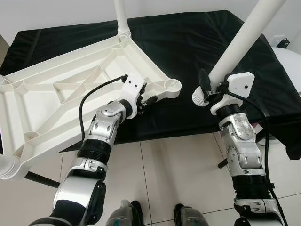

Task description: Building children table

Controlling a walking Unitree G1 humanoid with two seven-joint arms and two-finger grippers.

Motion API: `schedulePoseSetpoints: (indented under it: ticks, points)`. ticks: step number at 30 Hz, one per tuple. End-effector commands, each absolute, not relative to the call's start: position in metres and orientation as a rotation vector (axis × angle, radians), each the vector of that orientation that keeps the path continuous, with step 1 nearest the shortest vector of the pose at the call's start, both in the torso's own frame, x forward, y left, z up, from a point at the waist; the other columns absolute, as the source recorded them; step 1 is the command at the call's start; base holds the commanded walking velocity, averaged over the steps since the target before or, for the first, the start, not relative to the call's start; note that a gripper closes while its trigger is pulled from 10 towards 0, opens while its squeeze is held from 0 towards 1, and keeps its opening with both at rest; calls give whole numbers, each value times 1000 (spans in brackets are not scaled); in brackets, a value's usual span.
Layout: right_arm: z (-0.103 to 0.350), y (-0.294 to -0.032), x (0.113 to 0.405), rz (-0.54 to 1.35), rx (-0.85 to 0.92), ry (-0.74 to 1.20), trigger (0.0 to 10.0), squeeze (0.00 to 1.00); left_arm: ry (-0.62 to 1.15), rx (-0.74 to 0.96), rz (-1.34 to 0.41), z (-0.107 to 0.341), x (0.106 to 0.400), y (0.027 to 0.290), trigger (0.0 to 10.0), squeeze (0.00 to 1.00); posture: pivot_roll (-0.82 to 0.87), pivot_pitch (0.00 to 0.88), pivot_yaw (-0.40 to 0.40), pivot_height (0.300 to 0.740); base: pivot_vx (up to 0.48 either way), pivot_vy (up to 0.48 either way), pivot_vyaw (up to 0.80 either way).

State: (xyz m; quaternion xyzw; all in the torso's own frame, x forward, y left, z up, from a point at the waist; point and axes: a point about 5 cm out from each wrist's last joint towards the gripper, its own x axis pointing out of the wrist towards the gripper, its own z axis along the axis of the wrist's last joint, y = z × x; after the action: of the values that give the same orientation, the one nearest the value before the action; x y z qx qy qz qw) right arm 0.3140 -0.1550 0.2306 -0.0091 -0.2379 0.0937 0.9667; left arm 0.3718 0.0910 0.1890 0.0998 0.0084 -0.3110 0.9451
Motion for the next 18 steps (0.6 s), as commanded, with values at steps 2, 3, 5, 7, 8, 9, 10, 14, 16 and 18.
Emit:
schedulePoseSetpoints:
  ticks: [2,3,5,7,8,9,10,14,16,18]
  points:
    - [232,-152,313,203,-16,-489,10000,0,-31,185,-665,196,368,89,10000,0,-131,152,81,740,0,0,0]
    - [232,-151,313,204,-13,-488,10000,0,-54,170,-680,202,367,89,10000,0,-131,152,81,740,0,0,0]
    - [231,-151,314,205,-11,-486,10000,0,-79,153,-697,210,366,89,10000,0,-131,152,81,740,0,0,0]
    - [231,-149,314,208,-5,-484,10000,0,-109,122,-705,219,364,90,10000,0,-123,149,79,740,0,0,0]
    - [230,-148,315,212,2,-482,10000,0,-138,94,-708,230,363,93,10000,0,-117,149,77,740,0,0,0]
    - [229,-146,316,217,10,-479,10000,0,-167,72,-705,239,362,97,10000,0,-117,149,77,740,0,0,0]
    - [229,-146,316,217,10,-479,10000,0,-167,72,-705,239,362,97,10000,0,-117,149,77,740,0,0,0]
    - [227,-139,320,233,46,-469,10000,0,-219,0,-608,259,362,117,10000,0,-100,152,73,740,0,0,0]
    - [227,-138,321,239,51,-465,10000,0,-224,-7,-581,259,362,121,10000,0,-96,154,73,740,0,0,0]
    - [225,-133,323,253,51,-459,10000,0,-238,3,-476,256,364,134,10000,0,-90,154,68,740,0,0,0]
